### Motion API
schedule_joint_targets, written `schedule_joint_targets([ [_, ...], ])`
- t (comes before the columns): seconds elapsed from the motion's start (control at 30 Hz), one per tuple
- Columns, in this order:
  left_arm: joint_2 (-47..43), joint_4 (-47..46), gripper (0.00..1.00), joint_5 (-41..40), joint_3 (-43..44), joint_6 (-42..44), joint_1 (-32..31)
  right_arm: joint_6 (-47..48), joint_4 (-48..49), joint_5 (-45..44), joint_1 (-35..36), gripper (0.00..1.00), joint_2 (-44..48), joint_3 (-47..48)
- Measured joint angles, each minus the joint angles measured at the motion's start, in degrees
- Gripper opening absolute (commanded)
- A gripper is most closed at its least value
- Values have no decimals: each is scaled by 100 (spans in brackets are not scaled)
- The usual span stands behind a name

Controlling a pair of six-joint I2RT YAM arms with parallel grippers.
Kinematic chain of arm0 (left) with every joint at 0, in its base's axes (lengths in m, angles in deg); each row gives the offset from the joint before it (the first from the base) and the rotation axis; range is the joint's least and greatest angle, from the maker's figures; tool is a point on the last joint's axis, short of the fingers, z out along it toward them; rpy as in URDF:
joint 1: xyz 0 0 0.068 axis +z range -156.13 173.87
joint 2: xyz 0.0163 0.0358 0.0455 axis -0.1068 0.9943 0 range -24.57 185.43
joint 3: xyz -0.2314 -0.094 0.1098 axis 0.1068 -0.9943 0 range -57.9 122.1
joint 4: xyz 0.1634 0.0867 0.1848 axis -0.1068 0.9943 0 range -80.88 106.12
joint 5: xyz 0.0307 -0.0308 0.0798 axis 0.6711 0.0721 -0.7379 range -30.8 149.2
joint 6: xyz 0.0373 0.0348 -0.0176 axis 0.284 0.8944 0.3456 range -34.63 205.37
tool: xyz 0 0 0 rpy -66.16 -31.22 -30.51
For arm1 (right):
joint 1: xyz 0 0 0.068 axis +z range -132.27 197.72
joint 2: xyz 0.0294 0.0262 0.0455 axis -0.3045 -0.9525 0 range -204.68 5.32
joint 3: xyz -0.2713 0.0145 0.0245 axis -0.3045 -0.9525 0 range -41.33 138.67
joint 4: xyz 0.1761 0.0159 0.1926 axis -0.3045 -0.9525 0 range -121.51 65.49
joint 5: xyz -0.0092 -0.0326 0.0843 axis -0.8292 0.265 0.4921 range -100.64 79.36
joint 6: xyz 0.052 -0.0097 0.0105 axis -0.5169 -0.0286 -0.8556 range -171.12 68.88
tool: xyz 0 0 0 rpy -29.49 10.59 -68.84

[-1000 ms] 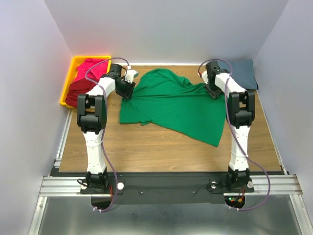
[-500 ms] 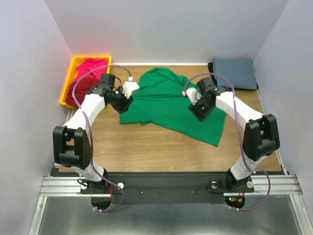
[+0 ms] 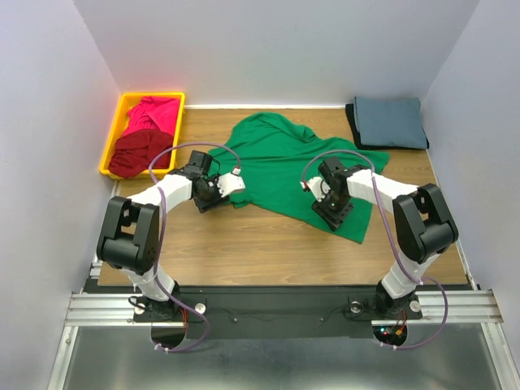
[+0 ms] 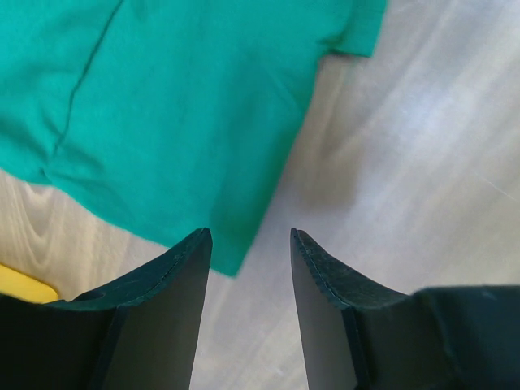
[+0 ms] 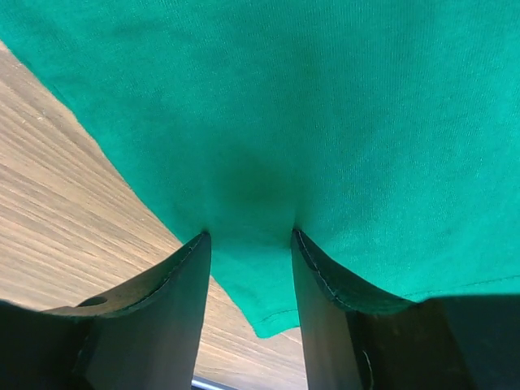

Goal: Fold and stack the t-shirts
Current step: Flatten the tshirt out

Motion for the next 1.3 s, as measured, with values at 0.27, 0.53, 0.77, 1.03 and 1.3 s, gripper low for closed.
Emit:
schedule_joint_targets([
  [0.27,415,-654,0,-450,-111,374,-188,-83,297,-321,52,27,96,-173],
  [0.53,-55,1252,0,247,164,815,-205,-42,437,-531,52,25,562,-647],
  [0.77,1174,2997,1,1224,2039,1064,179,72,402,-686,52,25,614,-713],
  [1.03,3287,3143,47,1919,4205,297,651,129,267,-708,52,25,356,-459],
  [1.3,2675,2400,65,1751,3587,55,682,129,199,-704,52,25,299,-398],
])
